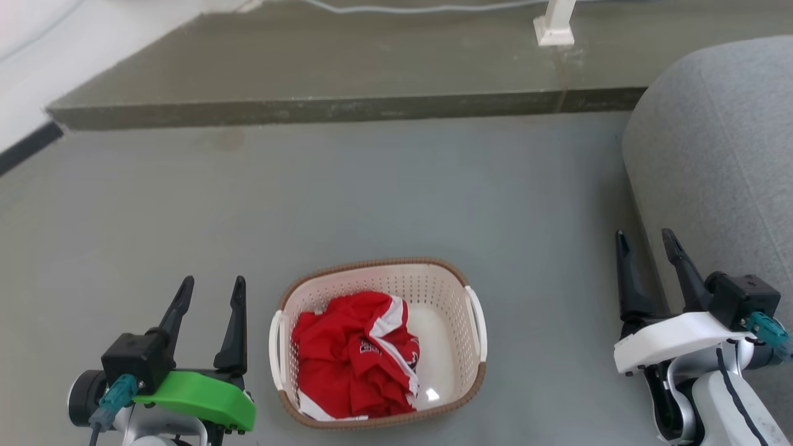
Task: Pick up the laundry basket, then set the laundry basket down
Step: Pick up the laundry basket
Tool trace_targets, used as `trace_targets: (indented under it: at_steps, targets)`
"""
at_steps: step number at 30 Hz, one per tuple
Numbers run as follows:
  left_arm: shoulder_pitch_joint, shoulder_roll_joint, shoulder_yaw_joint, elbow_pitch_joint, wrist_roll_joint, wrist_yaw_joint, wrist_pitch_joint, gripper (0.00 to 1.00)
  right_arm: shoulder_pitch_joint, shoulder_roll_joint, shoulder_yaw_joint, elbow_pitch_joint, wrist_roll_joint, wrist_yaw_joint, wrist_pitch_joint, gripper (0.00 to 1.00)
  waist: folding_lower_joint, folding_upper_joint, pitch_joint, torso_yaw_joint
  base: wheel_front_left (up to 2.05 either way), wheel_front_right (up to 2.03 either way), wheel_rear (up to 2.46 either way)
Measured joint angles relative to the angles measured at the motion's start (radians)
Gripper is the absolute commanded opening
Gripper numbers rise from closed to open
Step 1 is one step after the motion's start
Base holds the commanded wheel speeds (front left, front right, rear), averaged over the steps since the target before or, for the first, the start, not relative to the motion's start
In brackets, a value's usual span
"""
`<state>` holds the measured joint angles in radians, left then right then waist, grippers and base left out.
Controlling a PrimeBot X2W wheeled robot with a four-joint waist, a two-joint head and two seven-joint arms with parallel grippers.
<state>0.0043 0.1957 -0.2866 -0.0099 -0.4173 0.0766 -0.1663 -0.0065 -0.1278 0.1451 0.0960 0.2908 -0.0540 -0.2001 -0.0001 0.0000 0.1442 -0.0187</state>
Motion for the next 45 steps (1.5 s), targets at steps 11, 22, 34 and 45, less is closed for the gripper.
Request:
trace_targets:
  at_steps: [11,22,34,45]
  targets:
    - [-0.053,0.0,0.001,0.021,-0.009,0.0,0.046,1.0,-0.038,0.01,0.029,0.006,0.003,0.004,0.037,1.0,0.0,0.0,0.111,0.005,0.0,0.0,0.0]
    - [-0.17,-0.027,-0.015,0.138,-0.062,-0.039,0.097,1.0,-0.115,0.03,0.069,0.07,0.007,0.019,0.077,1.0,0.0001,0.0,0.261,0.01,0.0,0.0,0.0]
    - [-0.317,-0.047,-0.039,0.305,-0.111,-0.094,0.194,1.0,-0.25,0.042,0.104,0.172,0.01,0.045,0.09,1.0,0.0002,0.0,0.432,0.008,0.0,0.0,0.0]
    - [-0.48,-0.046,-0.012,0.479,-0.132,-0.127,0.246,1.0,-0.385,0.059,0.157,0.285,0.01,0.073,0.095,1.0,0.0002,0.0,0.601,-0.002,0.0,0.0,0.0]
